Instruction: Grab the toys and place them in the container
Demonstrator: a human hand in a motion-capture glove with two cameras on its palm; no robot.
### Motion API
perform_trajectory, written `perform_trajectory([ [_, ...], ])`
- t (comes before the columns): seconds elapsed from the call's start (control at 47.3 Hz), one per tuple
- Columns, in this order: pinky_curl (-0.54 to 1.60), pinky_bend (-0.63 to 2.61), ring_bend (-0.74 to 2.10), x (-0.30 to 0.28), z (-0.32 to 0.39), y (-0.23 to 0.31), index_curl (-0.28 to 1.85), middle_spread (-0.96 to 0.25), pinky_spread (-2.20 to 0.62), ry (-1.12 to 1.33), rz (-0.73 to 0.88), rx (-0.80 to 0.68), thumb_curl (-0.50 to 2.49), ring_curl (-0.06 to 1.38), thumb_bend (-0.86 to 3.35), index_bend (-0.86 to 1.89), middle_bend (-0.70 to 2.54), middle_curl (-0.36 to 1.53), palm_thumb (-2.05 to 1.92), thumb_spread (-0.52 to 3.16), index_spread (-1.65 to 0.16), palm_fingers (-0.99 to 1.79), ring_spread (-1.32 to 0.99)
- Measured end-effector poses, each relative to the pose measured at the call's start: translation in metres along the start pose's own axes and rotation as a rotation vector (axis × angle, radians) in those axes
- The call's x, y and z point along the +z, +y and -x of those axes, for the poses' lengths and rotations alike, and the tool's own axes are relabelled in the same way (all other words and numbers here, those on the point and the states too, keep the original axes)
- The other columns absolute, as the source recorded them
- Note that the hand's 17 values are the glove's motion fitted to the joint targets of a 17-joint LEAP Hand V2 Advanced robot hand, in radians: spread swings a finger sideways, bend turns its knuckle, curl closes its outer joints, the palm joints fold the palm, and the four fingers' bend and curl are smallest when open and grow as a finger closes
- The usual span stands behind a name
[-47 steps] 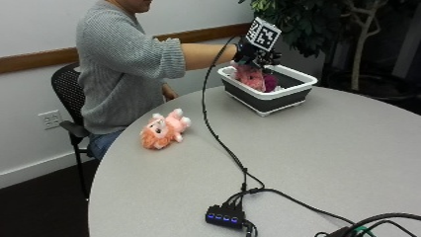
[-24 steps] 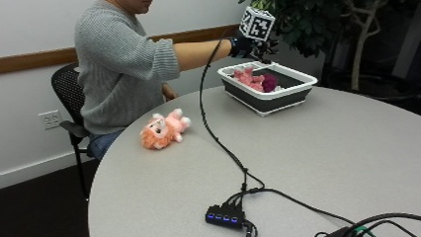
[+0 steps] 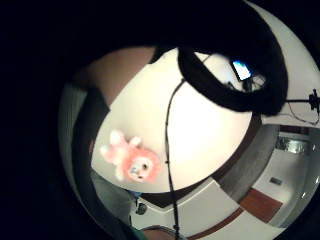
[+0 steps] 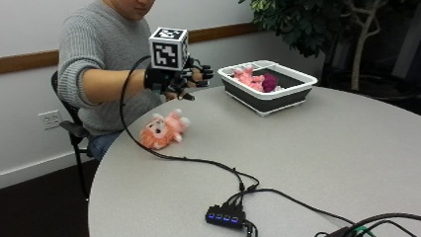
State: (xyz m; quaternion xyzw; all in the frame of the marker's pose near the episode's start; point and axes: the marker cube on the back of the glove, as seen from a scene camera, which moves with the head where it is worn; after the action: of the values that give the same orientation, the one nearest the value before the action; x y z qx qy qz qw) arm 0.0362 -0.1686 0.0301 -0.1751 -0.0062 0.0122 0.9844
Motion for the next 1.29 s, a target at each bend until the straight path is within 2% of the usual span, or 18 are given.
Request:
perform_trajectory([
  [0.233,0.33,0.96,0.14,0.073,0.004,0.053,0.16,-0.08,0.1,-0.083,0.025,-0.017,0.16,0.2,-0.11,0.12,0.09,0.14,-0.16,0.97,-0.29,-0.33,0.0],
  [0.36,0.33,0.94,0.15,0.123,0.006,0.073,0.18,-0.09,0.1,-0.117,0.033,0.023,0.16,0.2,-0.1,0.13,0.1,0.15,-0.14,0.97,-0.29,-0.29,-0.01],
  [0.55,0.35,1.01,0.18,0.172,0.001,0.077,0.2,-0.11,0.08,0.036,0.075,0.085,0.18,0.21,-0.06,0.12,0.09,0.15,-0.07,1.01,-0.31,-0.18,-0.03],
  [0.677,0.38,1.14,0.41,0.18,0.002,0.072,0.16,-0.14,0.04,0.134,0.092,0.083,0.21,0.27,-0.01,0.03,0.11,0.14,0.01,1.07,-0.32,-0.06,-0.07],
  [0.761,0.4,1.23,0.7,0.181,0.006,0.07,0.11,-0.16,-0.04,0.173,0.073,0.069,0.23,0.35,0.0,-0.02,0.15,0.15,0.05,1.12,-0.33,0.02,-0.14],
  [0.888,0.41,1.31,1.09,0.181,0.01,0.068,0.04,-0.19,-0.15,0.167,0.023,0.042,0.27,0.45,0.04,-0.05,0.21,0.19,0.15,1.21,-0.33,0.12,-0.26],
  [0.93,0.4,1.3,1.18,0.179,0.011,0.066,0.01,-0.22,-0.18,0.162,-0.017,0.023,0.29,0.47,0.07,-0.05,0.3,0.22,0.21,1.24,-0.34,0.21,-0.3],
  [0.952,0.39,1.28,1.25,0.178,0.011,0.064,0.0,-0.23,-0.21,0.158,-0.039,0.011,0.3,0.49,0.1,-0.03,0.4,0.25,0.24,1.27,-0.36,0.36,-0.31],
  [0.994,0.37,1.25,1.24,0.173,0.009,0.06,0.0,-0.24,-0.25,0.138,-0.072,-0.006,0.32,0.48,0.13,0.03,0.54,0.29,0.3,1.3,-0.38,0.53,-0.33],
  [1.057,0.34,1.18,1.19,0.163,0.006,0.051,0.06,-0.26,-0.31,0.06,-0.067,-0.009,0.41,0.47,0.22,0.28,0.6,0.32,0.5,1.2,-0.4,0.83,-0.34],
  [1.1,0.32,1.09,1.18,0.147,0.003,0.042,0.09,-0.27,-0.33,-0.007,-0.055,0.0,0.44,0.47,0.22,0.35,0.66,0.34,0.54,1.15,-0.41,0.92,-0.34],
  [1.184,0.32,0.99,1.14,0.079,-0.016,0.018,0.14,-0.29,-0.36,-0.12,-0.106,0.028,0.5,0.48,0.23,0.43,0.73,0.38,0.59,1.06,-0.42,1.01,-0.35],
  [1.29,0.31,0.91,1.11,0.017,0.013,0.013,0.18,-0.3,-0.38,-0.162,-0.179,-0.031,0.56,0.49,0.22,0.47,0.76,0.41,0.62,0.95,-0.42,1.05,-0.37],
])
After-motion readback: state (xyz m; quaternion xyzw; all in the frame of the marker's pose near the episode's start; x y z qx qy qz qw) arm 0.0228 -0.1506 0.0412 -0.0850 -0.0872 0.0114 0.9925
